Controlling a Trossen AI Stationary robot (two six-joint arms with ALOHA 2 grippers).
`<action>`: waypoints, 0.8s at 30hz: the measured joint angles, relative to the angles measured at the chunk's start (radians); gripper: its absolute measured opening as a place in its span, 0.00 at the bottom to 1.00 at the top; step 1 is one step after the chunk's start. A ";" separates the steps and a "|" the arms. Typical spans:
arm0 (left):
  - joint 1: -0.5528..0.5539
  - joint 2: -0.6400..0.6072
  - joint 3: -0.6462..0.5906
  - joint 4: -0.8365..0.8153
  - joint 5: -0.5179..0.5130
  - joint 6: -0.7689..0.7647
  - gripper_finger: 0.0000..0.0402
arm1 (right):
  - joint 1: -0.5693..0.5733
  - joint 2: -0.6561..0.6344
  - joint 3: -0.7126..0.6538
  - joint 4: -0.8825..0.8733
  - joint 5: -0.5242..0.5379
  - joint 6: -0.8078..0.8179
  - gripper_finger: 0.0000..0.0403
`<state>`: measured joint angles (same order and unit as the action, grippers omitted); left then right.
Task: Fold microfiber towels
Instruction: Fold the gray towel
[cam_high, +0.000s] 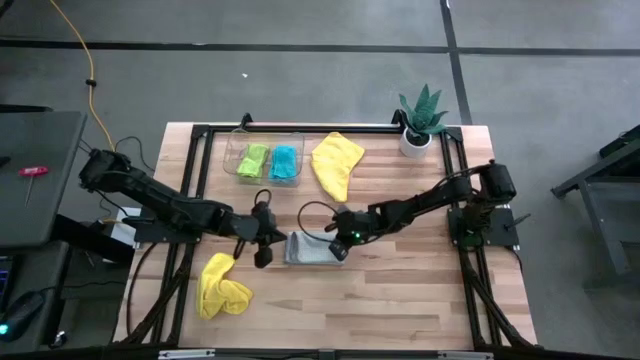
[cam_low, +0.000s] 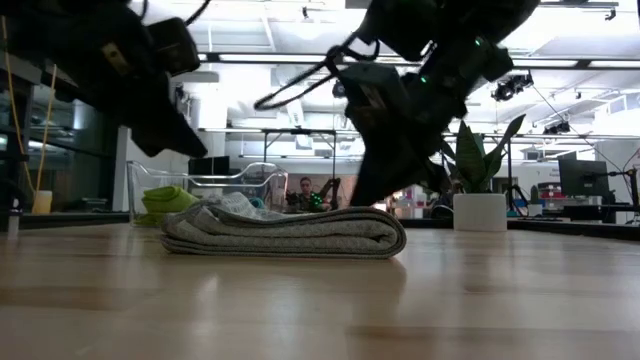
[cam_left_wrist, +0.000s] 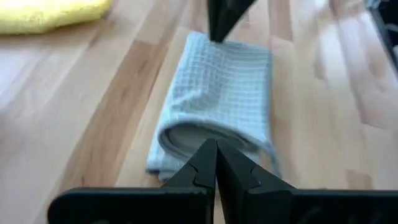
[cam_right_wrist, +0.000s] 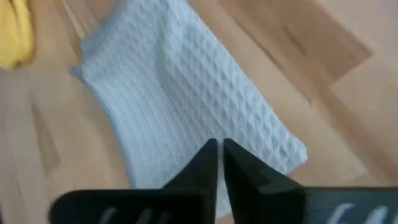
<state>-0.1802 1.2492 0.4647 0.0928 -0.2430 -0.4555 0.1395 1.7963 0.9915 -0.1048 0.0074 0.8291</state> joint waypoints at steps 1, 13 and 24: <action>0.005 0.021 0.010 0.001 0.000 0.003 0.00 | 0.005 0.007 -0.003 0.003 0.005 0.001 0.04; 0.018 0.288 0.141 0.109 -0.003 0.109 0.00 | 0.014 0.012 -0.009 0.018 0.053 0.031 0.01; 0.011 0.366 0.180 -0.079 0.055 0.092 0.00 | 0.014 0.012 -0.009 -0.013 0.047 0.053 0.00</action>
<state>-0.1694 1.6155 0.6445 0.0135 -0.1876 -0.3637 0.1532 1.8084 0.9826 -0.1180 0.0545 0.8824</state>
